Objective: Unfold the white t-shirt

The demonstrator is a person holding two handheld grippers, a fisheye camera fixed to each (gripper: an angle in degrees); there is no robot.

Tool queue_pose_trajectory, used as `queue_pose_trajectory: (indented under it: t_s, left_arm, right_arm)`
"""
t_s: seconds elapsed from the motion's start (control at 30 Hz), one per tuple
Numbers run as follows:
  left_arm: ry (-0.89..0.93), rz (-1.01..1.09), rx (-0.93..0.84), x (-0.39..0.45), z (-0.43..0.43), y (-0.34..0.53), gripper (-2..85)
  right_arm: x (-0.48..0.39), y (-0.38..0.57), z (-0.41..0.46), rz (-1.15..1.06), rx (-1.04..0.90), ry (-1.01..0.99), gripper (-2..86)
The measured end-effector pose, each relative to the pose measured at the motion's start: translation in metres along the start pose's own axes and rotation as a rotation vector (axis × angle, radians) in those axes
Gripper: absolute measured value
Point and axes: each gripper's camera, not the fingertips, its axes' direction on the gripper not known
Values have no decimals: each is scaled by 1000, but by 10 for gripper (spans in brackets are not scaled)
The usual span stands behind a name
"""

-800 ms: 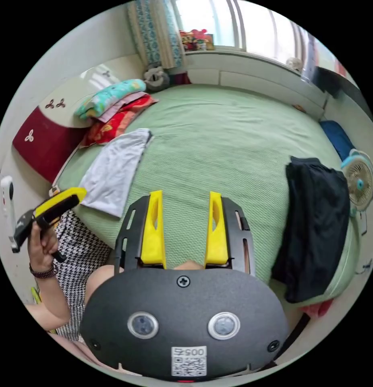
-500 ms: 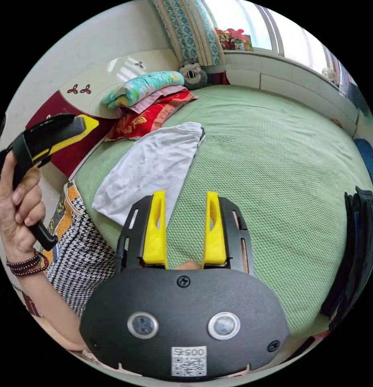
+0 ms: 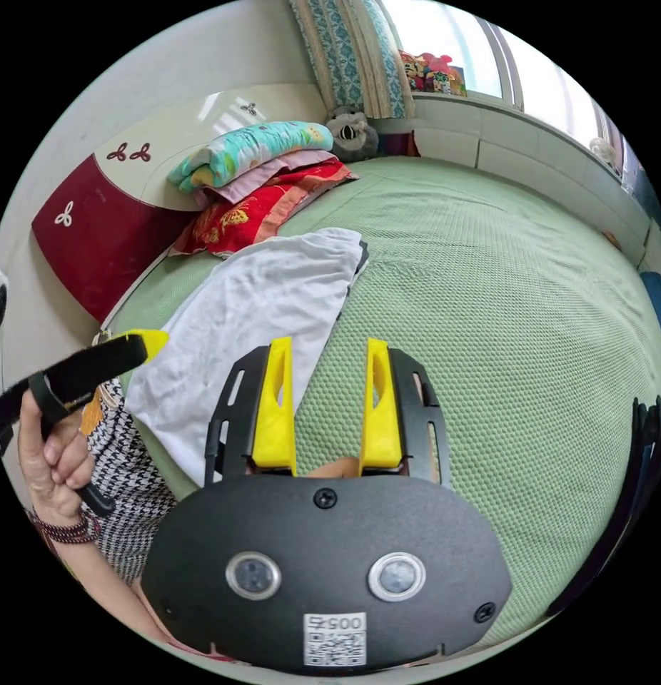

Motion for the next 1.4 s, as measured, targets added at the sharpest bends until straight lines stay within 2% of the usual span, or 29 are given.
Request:
queue_pose_trajectory:
  t_s: [0.3, 0.47, 0.77, 1.0, 1.2, 1.4]
  left_arm:
    - [33, 27, -25, -14, 12, -16, 48]
    - [30, 41, -35, -18, 20, -25, 48]
    - [36, 32, -42, -32, 29, -37, 47]
    - [43, 26, -46, -40, 36, -46, 45]
    - [46, 31, -51, -41, 45, -56, 45]
    - [58, 30, -48, -39, 51, -64, 45]
  right_arm:
    - [-2, -39, 39, 77, -5, -76, 143]
    - [-18, -49, 56, 26, -40, -10, 121]
    - [-68, -43, 38, -126, 122, 214, -4]
    - [-46, -60, 56, 12, 20, 94, 32]
    - [-33, -72, 67, 67, 15, -34, 51]
    - [-48, -77, 60, 11, 46, 19, 5]
